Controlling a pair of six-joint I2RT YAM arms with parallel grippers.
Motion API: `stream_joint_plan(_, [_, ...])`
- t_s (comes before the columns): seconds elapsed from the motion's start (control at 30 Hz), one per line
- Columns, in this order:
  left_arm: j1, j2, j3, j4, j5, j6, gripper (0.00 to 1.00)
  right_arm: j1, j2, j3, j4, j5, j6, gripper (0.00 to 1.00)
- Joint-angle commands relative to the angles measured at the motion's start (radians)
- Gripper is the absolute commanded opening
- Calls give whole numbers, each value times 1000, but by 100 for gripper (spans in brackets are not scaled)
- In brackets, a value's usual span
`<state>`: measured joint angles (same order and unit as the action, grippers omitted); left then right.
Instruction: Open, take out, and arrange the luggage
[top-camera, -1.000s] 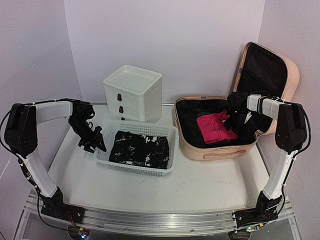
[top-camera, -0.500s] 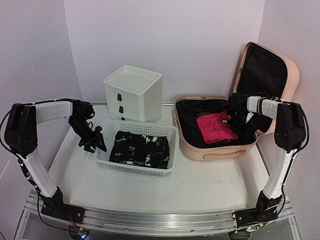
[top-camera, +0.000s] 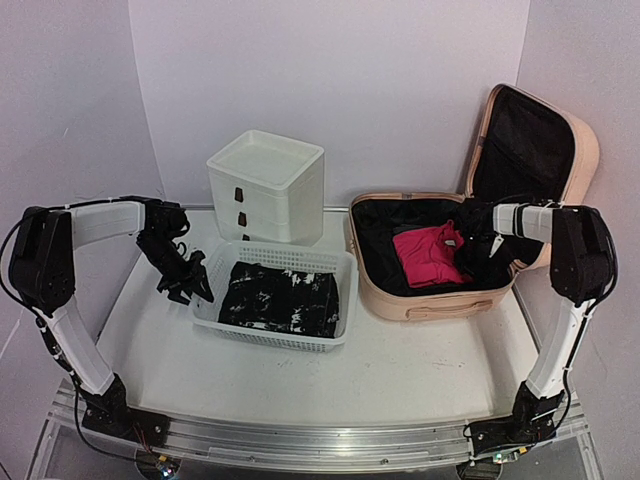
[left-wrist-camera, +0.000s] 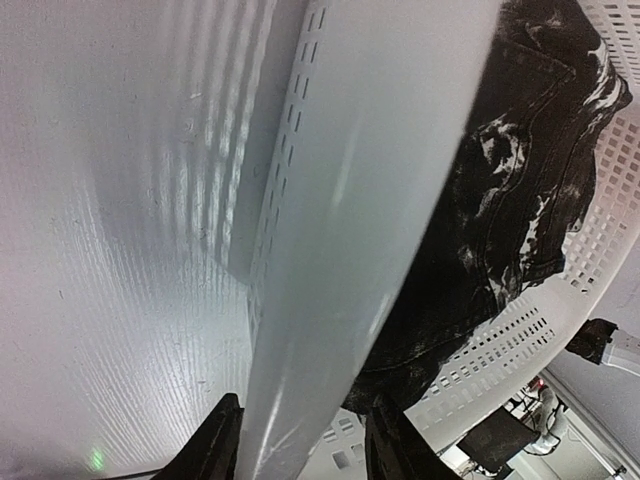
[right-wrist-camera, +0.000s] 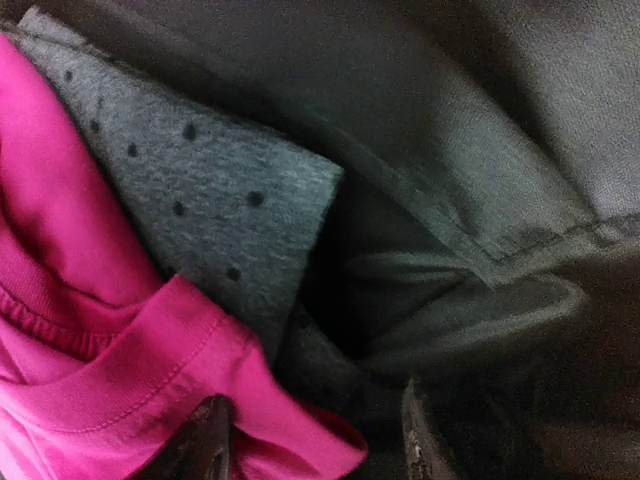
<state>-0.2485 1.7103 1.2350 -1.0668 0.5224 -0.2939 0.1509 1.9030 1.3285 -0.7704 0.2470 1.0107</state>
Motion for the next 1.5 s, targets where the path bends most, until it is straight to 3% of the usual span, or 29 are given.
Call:
stream_joint_plan(0.0, [-1,-11,67,3,40,22,42,-3,-19,2,49,16,10,39])
stream_joint_plan(0.13, [0,-10,66,4,37,22,42,-3,-29,40,49,81,-17,17])
stream_joint_plan(0.2, [-1,-8,67,4,35,24,42,-2,-41,59,43,111,-53,1])
stream_joint_plan(0.47, [0,-5,73,4,31,24,42,-3,-88,-42,-65,241,162,0])
stream_joint_plan(0.6, [-1,-2,73,4,40,28,42,-6,10,22,-67,266,62,0])
stream_joint_plan(0.7, [0,2,76,2,45,33,42,-3,47,115,-81,232,-85,15])
stream_joint_plan(0.83, [1,3,76,2,40,27,43,0,-47,110,-112,163,-225,45])
stream_joint_plan(0.97, [1,10,81,2,42,27,44,4,-150,120,-184,82,-431,64])
stream_joint_plan(1.1, [1,26,90,1,48,34,45,31,-186,123,-163,-112,-742,73])
stream_joint_plan(1.23, [0,45,98,2,78,39,45,99,-144,172,-165,-179,-973,78])
stream_joint_plan(1.33, [0,48,96,1,81,47,46,103,-127,210,-173,-163,-886,83])
stream_joint_plan(1.47, [1,45,99,0,76,38,48,100,-89,257,-248,-183,-581,83])
